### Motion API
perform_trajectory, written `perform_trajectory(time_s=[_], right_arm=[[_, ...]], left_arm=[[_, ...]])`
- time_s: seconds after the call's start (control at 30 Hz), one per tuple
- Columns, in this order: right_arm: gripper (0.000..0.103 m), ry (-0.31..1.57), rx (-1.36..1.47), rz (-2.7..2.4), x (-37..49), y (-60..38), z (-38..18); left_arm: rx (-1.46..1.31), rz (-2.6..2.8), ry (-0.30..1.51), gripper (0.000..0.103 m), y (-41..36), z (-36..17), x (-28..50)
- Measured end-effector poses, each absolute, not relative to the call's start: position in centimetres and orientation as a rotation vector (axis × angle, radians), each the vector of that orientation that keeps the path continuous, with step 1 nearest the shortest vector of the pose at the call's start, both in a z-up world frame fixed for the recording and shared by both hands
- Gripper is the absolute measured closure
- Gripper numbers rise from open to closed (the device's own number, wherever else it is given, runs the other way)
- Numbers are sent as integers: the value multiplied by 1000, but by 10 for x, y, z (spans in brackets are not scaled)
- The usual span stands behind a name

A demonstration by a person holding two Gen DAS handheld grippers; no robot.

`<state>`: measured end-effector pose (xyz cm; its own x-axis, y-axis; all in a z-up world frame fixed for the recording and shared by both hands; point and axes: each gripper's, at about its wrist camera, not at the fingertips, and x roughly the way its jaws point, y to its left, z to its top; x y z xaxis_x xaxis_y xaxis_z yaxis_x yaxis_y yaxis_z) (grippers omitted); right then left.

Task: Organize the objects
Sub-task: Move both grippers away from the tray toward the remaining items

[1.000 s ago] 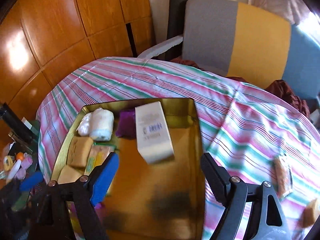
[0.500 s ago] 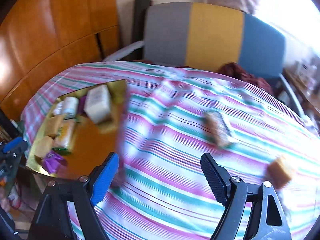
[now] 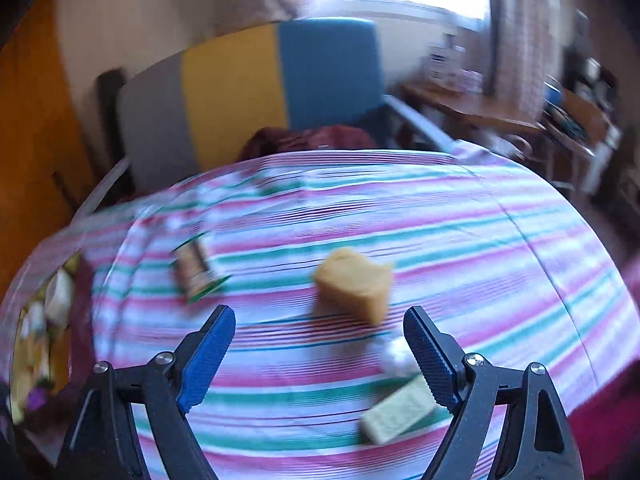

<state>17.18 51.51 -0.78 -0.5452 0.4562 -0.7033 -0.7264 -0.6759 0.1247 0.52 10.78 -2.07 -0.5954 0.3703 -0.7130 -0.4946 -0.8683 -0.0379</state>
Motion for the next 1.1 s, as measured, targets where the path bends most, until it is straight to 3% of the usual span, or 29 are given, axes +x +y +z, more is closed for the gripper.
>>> perform_trajectory(time_s=[0.17,0.33,0.8,1.1], right_arm=[[16,775,-725,2092,206,549,-20],[15,876,-672,2051,219,559,-22],[15,1061,-555,1959,248,577,-30],[15,1059,-640,1981,235,574,-38]], left_arm=[[-1043,2363,256,56,135,-25,9],[-1118,2241,265,55,163,-38,14],[-1164,1996,375,55,216,-65,49],[-1199,1964,385,55,228,-69,46]])
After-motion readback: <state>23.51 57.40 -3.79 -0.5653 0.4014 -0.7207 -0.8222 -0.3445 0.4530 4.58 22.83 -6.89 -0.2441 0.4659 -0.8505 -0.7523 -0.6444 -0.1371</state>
